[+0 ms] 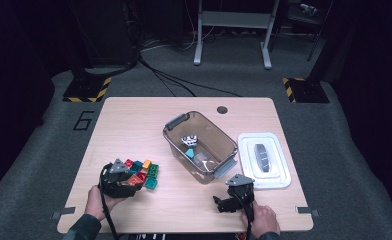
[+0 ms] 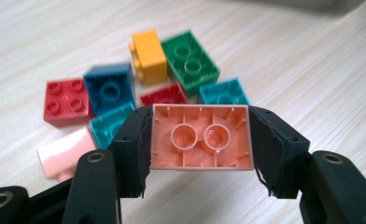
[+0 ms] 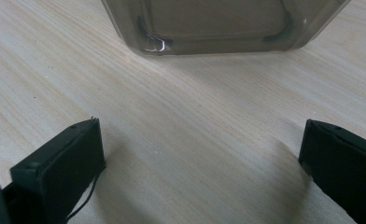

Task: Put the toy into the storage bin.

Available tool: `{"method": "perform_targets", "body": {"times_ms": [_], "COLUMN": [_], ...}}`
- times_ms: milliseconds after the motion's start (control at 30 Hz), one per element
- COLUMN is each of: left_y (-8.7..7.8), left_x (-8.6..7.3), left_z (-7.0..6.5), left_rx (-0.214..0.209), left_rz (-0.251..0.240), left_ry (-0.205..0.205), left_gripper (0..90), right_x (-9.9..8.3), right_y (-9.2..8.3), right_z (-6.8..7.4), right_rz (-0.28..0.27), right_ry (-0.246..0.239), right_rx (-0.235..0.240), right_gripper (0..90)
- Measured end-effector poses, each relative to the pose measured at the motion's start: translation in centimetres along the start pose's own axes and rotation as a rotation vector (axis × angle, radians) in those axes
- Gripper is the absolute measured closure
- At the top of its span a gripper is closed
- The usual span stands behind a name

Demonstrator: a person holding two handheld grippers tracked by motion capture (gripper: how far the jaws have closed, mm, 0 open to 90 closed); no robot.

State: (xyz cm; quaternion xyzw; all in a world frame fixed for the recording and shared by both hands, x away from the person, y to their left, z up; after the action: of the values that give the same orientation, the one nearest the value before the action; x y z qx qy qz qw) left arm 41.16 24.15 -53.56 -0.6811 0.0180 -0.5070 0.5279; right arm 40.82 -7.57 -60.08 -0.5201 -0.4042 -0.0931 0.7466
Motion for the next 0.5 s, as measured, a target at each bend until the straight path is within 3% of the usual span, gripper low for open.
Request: {"method": "perform_targets", "body": {"times_ms": [267,500], "left_y": [-1.4,-2.3], "left_x": [2.4,3.9], "left_z": [0.2,0.5], "left_rx": [0.009,0.009], "left_rz": [-0.004,-0.009], "left_ry": [0.019,0.006], "left_gripper": [43.2,43.2], "right_x": [0.0,0.0], "right_y": [0.0,0.0], "right_z": [-0.1,-0.1], "right_rz": [0.001,0.001], "right_ry": [-0.009,-0.009], "right_rx": [0.002,0.002], "right_gripper": [0.0,0.0]}}
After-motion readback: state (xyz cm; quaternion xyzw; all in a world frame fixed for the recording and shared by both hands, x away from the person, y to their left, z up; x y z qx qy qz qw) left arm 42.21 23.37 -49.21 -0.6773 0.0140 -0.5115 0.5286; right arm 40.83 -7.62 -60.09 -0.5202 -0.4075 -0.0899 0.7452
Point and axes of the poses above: each handheld gripper's, and its own axes: y roughly forward along the jaws, x roughly out of its top, z roughly to its left, the point moved 10 cm from there along y, roughly forward along the jaws, and after that the axes turned 10 degrees about y, right-handed, at the moved point
